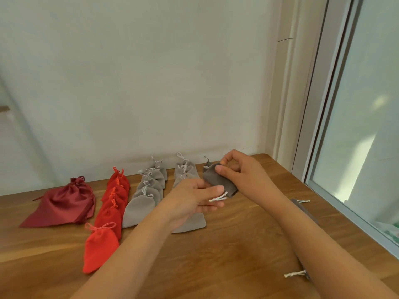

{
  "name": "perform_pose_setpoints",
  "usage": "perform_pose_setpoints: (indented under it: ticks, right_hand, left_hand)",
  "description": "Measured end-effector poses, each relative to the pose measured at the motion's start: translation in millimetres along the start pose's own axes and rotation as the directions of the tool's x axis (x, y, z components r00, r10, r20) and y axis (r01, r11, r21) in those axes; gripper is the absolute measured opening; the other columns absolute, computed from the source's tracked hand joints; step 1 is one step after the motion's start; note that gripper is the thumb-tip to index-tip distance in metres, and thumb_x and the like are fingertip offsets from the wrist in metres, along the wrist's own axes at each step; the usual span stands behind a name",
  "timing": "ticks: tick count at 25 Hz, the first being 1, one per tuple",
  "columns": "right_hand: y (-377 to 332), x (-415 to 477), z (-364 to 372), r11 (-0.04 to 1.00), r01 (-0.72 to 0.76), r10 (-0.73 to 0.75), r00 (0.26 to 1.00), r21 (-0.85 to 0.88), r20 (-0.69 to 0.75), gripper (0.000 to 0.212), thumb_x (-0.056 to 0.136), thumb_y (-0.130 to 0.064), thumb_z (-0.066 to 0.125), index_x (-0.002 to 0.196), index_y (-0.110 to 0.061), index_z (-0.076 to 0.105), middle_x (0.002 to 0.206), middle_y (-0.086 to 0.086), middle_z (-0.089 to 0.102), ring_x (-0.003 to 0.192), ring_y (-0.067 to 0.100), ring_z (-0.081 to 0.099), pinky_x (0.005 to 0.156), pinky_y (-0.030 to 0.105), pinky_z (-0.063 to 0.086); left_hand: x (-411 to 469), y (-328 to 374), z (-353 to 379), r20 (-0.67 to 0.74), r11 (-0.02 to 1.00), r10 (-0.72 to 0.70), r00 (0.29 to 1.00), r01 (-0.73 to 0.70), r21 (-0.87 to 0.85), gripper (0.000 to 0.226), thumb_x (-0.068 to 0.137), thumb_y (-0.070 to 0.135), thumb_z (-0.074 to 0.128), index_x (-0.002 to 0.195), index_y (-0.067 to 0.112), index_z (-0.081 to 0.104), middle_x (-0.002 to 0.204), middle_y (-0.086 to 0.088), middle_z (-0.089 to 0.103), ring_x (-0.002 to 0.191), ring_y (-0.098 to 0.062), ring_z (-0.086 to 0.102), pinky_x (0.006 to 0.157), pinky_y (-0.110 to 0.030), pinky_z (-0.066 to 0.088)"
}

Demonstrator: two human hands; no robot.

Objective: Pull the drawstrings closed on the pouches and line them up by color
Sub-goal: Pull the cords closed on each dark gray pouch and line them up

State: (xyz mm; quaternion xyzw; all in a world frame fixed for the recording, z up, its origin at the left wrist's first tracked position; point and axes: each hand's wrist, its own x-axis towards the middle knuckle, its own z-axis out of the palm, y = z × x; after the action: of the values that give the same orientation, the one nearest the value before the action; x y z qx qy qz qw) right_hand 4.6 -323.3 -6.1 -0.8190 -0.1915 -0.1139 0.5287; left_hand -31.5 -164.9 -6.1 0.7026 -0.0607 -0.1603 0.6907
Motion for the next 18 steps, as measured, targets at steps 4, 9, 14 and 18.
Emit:
perform_pose_setpoints:
  ticks: [4, 9, 14, 18]
  right_hand:
    - [-10.8, 4.1, 32.0, 0.992, -0.023, 0.016, 0.998, -0.126, -0.054, 0.013, 0.091, -0.029, 0.061, 0.085, -0.019, 0.054, 0.061, -0.002, 0.063, 0.055, 0.013, 0.060, 0.051, 0.029, 0.047]
    - [-7.2, 13.5, 64.8, 0.922, -0.329, 0.335, 0.942, 0.204, 0.003, 0.018, 0.095, -0.028, 0.057, 0.088, -0.011, 0.055, 0.077, 0.004, 0.059, 0.058, 0.013, 0.051, 0.045, 0.021, 0.041]
    - [3.0, 2.9, 82.3, 0.827, -0.442, 0.383, 0.895, 0.348, 0.229, 0.023, 0.096, -0.029, 0.055, 0.087, -0.008, 0.054, 0.063, 0.003, 0.049, 0.046, 0.009, 0.040, 0.042, 0.020, 0.035]
    - [1.5, -6.0, 74.6, 0.800, -0.430, 0.203, 0.850, 0.418, 0.486, 0.034, 0.098, -0.042, 0.045, 0.089, -0.013, 0.060, 0.059, -0.003, 0.036, 0.050, 0.007, 0.024, 0.044, 0.019, 0.020]
  left_hand:
    - [-19.7, -10.2, -14.7, -0.185, 0.991, 0.006, 0.983, -0.031, -0.132, 0.012, 0.092, 0.009, 0.059, 0.104, 0.010, 0.058, 0.084, -0.004, 0.071, 0.069, -0.016, 0.068, 0.069, -0.027, 0.056]
    - [-34.4, -40.6, -32.4, -0.286, 0.844, 0.481, 0.829, -0.349, 0.408, 0.042, 0.082, 0.000, 0.068, 0.105, 0.033, 0.055, 0.102, 0.009, 0.061, 0.077, -0.008, 0.063, 0.067, -0.014, 0.047]
    - [-34.2, -44.7, -34.6, -0.263, 0.775, 0.605, 0.752, -0.479, 0.411, 0.019, 0.079, 0.019, 0.070, 0.093, 0.031, 0.073, 0.087, 0.009, 0.072, 0.080, -0.004, 0.067, 0.072, -0.016, 0.050]
    - [-34.8, -37.8, -43.2, -0.446, 0.877, 0.421, 0.790, -0.480, -0.022, 0.016, 0.073, 0.001, 0.069, 0.088, 0.007, 0.071, 0.066, -0.003, 0.071, 0.058, -0.007, 0.064, 0.059, -0.016, 0.052]
